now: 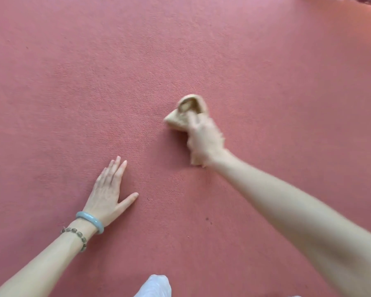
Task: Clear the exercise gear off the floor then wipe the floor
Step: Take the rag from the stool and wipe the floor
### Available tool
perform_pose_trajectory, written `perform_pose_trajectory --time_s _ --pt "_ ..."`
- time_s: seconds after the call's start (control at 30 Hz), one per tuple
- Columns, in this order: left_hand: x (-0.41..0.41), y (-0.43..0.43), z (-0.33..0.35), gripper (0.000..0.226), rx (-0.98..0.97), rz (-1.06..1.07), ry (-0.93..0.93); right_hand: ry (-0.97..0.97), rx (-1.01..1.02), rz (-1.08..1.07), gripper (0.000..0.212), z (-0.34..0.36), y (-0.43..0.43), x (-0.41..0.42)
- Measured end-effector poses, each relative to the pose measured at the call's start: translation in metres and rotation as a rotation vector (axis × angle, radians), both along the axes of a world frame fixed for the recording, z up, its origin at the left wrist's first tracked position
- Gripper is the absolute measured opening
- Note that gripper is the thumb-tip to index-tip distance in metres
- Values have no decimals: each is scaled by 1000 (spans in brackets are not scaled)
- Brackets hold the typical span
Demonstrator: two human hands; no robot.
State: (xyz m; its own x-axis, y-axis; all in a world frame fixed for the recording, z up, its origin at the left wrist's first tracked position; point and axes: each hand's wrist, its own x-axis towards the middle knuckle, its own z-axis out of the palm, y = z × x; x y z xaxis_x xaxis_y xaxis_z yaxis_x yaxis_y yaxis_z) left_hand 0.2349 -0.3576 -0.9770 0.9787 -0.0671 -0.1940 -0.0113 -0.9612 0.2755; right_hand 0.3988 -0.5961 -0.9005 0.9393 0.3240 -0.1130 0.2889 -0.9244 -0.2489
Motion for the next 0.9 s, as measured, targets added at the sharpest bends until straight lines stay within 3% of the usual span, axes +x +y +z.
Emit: perform_pose_trajectory --time_s 0.13,0.23,0.37,0.5,0.67,0.73,0.9 --pt "2 9 7 87 52 107 -21 131 94 393 55 -2 85 -75" --pt "-2 26 11 83 26 162 -23 221 205 424 60 -8 86 -75" --pt "-11 49 14 80 62 138 -2 129 235 102 55 -19 21 0" --pt "-16 67 11 85 144 153 33 -67 51 -241 47 -19 -66 67" --pt "-18 86 8 90 162 256 51 -101 -89 -540 42 -9 -113 100" --pt "-18 96 8 88 168 260 57 -98 -61 -462 43 -6 -84 99" --pt "-17 116 8 79 213 182 47 -42 37 39 56 -7 52 35"
